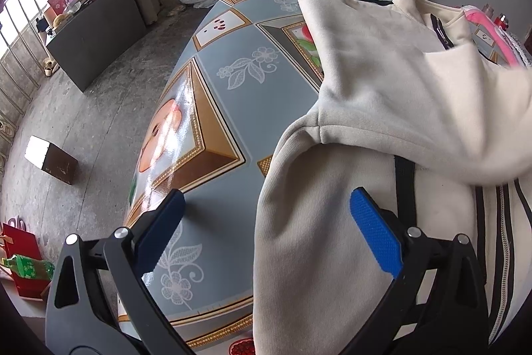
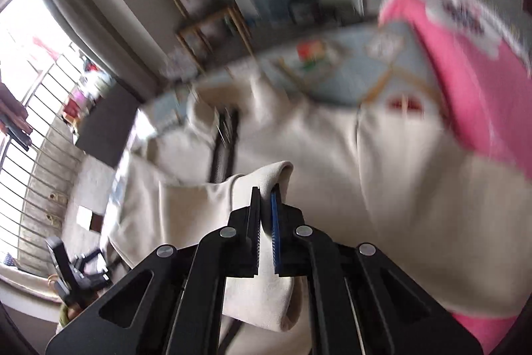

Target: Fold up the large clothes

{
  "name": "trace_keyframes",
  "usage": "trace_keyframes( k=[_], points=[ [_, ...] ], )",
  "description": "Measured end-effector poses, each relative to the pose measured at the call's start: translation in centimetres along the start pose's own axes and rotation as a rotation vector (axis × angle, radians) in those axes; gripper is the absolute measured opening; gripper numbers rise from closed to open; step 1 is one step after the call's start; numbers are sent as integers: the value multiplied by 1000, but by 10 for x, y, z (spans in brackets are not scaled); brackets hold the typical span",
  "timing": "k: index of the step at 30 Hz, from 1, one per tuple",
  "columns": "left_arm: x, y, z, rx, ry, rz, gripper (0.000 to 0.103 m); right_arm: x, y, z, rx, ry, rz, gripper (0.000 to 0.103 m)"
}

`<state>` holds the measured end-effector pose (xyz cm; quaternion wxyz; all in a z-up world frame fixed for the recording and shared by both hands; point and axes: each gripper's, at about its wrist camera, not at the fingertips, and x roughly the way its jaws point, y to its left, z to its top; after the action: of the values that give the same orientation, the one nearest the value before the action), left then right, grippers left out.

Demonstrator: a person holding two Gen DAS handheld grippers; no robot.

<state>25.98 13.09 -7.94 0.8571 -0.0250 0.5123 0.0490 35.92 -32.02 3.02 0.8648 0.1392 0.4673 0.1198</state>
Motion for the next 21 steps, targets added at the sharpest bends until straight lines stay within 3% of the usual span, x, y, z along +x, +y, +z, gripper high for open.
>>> trace_keyframes(
  k=[3,6,9,11,13,16,19,21],
  points=[
    [-3,3,-2,-3,-10,22,97,-13,-3,9,23,-68,-17,6],
    [-6,10,-3,-13,-19,36,97,19,-28,-5,59,32,-95,6],
    [-7,17,-1,-12,-27,50,97,54,-52,-20,76,177,-270,8],
    [-7,19,2,-4,-27,65,97,48,-51,-19,72,136,-308,10],
    [-6,21,5,8,-30,103,97,42,-30,-9,33,82,-277,21],
    [-2,27,7,0,-16,106,97,49,34,12,-88,38,-128,45],
    [-1,31,5,-20,-18,88,97,88,116,21,-243,133,62,45],
    [0,32,5,-26,-20,86,97,119,160,22,-303,198,131,45]
  ],
)
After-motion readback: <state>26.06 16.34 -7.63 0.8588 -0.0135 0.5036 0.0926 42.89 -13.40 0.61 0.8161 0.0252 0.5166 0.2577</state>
